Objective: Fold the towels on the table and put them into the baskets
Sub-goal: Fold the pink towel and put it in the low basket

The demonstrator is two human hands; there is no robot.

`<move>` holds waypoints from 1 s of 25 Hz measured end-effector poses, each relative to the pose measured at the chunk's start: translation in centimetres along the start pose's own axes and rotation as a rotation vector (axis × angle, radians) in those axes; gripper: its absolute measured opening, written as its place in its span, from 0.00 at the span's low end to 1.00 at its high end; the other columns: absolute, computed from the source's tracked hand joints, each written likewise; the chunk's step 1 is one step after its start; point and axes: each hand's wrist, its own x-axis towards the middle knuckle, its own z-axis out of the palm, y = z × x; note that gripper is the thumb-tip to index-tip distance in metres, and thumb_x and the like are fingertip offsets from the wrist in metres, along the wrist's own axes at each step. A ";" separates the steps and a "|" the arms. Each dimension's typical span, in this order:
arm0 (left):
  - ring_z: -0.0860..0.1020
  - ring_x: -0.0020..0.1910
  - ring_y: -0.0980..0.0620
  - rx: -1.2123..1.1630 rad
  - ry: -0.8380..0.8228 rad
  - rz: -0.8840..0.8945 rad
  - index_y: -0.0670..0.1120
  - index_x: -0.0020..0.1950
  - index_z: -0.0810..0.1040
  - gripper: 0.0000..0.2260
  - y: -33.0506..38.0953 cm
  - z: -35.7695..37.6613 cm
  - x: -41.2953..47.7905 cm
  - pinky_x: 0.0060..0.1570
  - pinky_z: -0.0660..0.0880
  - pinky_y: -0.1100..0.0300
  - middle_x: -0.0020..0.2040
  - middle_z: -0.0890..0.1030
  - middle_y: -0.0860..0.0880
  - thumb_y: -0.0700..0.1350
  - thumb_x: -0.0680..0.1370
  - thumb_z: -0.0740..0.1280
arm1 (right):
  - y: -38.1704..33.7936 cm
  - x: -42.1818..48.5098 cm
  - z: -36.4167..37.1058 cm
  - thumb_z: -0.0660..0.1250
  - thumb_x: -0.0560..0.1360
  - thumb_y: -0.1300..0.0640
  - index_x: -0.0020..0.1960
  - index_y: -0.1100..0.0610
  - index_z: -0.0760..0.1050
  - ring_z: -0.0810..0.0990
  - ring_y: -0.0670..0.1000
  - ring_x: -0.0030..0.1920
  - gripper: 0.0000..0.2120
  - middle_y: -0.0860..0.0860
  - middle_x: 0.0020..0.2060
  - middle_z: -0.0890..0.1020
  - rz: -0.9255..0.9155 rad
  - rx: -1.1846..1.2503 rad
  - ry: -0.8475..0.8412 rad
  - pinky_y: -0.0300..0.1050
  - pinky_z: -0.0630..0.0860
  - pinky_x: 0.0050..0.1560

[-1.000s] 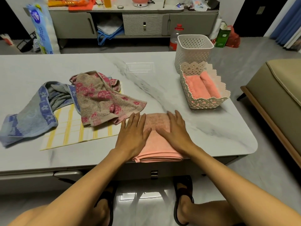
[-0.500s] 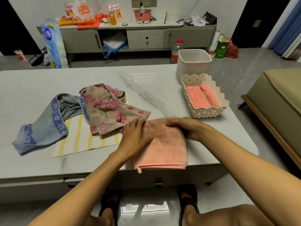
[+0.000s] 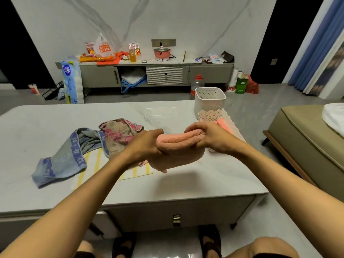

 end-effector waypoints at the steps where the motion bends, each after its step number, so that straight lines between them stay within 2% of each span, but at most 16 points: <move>1: 0.79 0.41 0.52 0.094 0.053 0.015 0.53 0.45 0.74 0.11 0.4 -0.1 -0.4 0.39 0.79 0.53 0.40 0.81 0.55 0.52 0.66 0.73 | -0.2 -0.4 0.2 0.71 0.65 0.66 0.57 0.52 0.79 0.80 0.41 0.47 0.22 0.47 0.48 0.83 -0.008 -0.145 0.009 0.42 0.78 0.51; 3: 0.79 0.40 0.50 0.226 0.125 0.074 0.53 0.46 0.75 0.13 1.1 -0.2 -0.8 0.40 0.79 0.50 0.40 0.81 0.55 0.55 0.65 0.72 | -0.6 -1.1 1.0 0.72 0.64 0.56 0.59 0.47 0.76 0.78 0.48 0.49 0.23 0.46 0.49 0.81 -0.034 -0.424 -0.017 0.50 0.77 0.49; 5: 0.78 0.40 0.50 0.263 0.154 0.144 0.53 0.45 0.76 0.13 2.1 -0.5 -1.3 0.40 0.78 0.51 0.39 0.80 0.56 0.57 0.65 0.70 | -1.2 -1.7 2.4 0.72 0.65 0.47 0.58 0.45 0.74 0.76 0.51 0.49 0.22 0.46 0.48 0.79 -0.078 -0.590 -0.002 0.49 0.74 0.45; 6: 0.78 0.41 0.50 0.267 0.160 0.173 0.53 0.46 0.77 0.14 2.5 -0.7 -1.4 0.40 0.78 0.52 0.40 0.80 0.56 0.58 0.65 0.70 | -1.4 -1.9 2.8 0.71 0.65 0.46 0.55 0.46 0.75 0.77 0.53 0.47 0.19 0.46 0.47 0.80 -0.097 -0.603 0.044 0.48 0.73 0.42; 8: 0.78 0.44 0.52 0.185 0.153 0.165 0.54 0.50 0.79 0.15 2.9 -1.1 -1.8 0.42 0.77 0.53 0.43 0.81 0.56 0.57 0.66 0.72 | -1.7 -2.2 2.8 0.70 0.67 0.50 0.49 0.49 0.75 0.77 0.55 0.44 0.12 0.46 0.41 0.80 -0.091 -0.511 0.123 0.48 0.70 0.37; 11: 0.79 0.46 0.57 -0.154 0.149 0.065 0.53 0.52 0.80 0.16 2.7 -1.1 -2.5 0.45 0.79 0.53 0.46 0.81 0.57 0.49 0.67 0.77 | -1.2 -2.5 1.5 0.68 0.66 0.55 0.43 0.48 0.73 0.76 0.54 0.43 0.08 0.43 0.36 0.76 -0.047 -0.427 0.147 0.48 0.69 0.36; 13: 0.79 0.46 0.58 -0.301 0.120 0.012 0.52 0.51 0.80 0.15 2.4 -0.7 -2.6 0.47 0.80 0.53 0.45 0.81 0.57 0.46 0.67 0.77 | -1.2 -2.6 0.8 0.72 0.66 0.50 0.43 0.47 0.75 0.77 0.53 0.42 0.08 0.45 0.36 0.78 -0.007 -0.437 0.127 0.47 0.70 0.36; 15: 0.79 0.48 0.56 -0.344 0.132 -0.054 0.50 0.52 0.79 0.14 2.3 -0.1 -2.4 0.49 0.79 0.51 0.47 0.81 0.55 0.46 0.69 0.77 | -1.2 -2.4 0.7 0.74 0.65 0.41 0.43 0.48 0.77 0.78 0.51 0.40 0.14 0.47 0.37 0.81 0.058 -0.445 0.077 0.45 0.69 0.34; 17: 0.79 0.48 0.53 -0.324 0.256 -0.154 0.48 0.53 0.77 0.16 2.7 0.6 -2.3 0.49 0.78 0.49 0.49 0.80 0.53 0.47 0.70 0.76 | -0.6 -2.3 0.7 0.73 0.64 0.37 0.42 0.50 0.78 0.78 0.51 0.40 0.18 0.48 0.37 0.81 0.148 -0.416 0.095 0.44 0.69 0.34; 19: 0.79 0.45 0.49 -0.370 0.359 -0.271 0.46 0.51 0.76 0.12 3.8 1.0 -2.7 0.49 0.78 0.46 0.48 0.80 0.49 0.50 0.73 0.73 | -0.1 -2.4 0.5 0.72 0.65 0.38 0.44 0.51 0.78 0.79 0.53 0.41 0.18 0.49 0.39 0.82 0.237 -0.360 0.202 0.46 0.72 0.37; 20: 0.81 0.44 0.48 -0.514 0.297 -0.331 0.45 0.50 0.77 0.11 4.6 1.1 -3.0 0.50 0.79 0.45 0.47 0.81 0.46 0.52 0.76 0.70 | 0.0 -2.5 0.5 0.71 0.66 0.40 0.46 0.51 0.78 0.79 0.54 0.42 0.17 0.50 0.40 0.82 0.256 -0.371 0.273 0.46 0.72 0.38; 22: 0.83 0.48 0.44 -0.994 -0.018 -0.460 0.44 0.52 0.78 0.18 6.6 1.4 -3.3 0.54 0.80 0.45 0.51 0.83 0.41 0.59 0.79 0.64 | -0.5 -2.8 1.2 0.69 0.67 0.44 0.46 0.51 0.76 0.79 0.57 0.43 0.13 0.50 0.42 0.81 0.198 -0.432 0.367 0.47 0.71 0.37; 23: 0.83 0.51 0.42 -1.211 -0.121 -0.492 0.44 0.53 0.77 0.19 7.4 1.6 -3.2 0.56 0.79 0.43 0.53 0.83 0.39 0.60 0.79 0.63 | -0.8 -2.8 2.0 0.68 0.66 0.46 0.45 0.51 0.75 0.79 0.57 0.43 0.12 0.50 0.42 0.80 0.130 -0.439 0.364 0.47 0.70 0.37; 25: 0.83 0.47 0.42 -1.455 -0.098 -0.512 0.41 0.56 0.76 0.17 7.8 2.3 -2.2 0.52 0.79 0.44 0.47 0.84 0.39 0.55 0.80 0.64 | -1.7 -3.3 3.9 0.67 0.67 0.47 0.47 0.50 0.75 0.78 0.54 0.44 0.11 0.49 0.42 0.76 -0.026 -0.399 0.240 0.46 0.68 0.38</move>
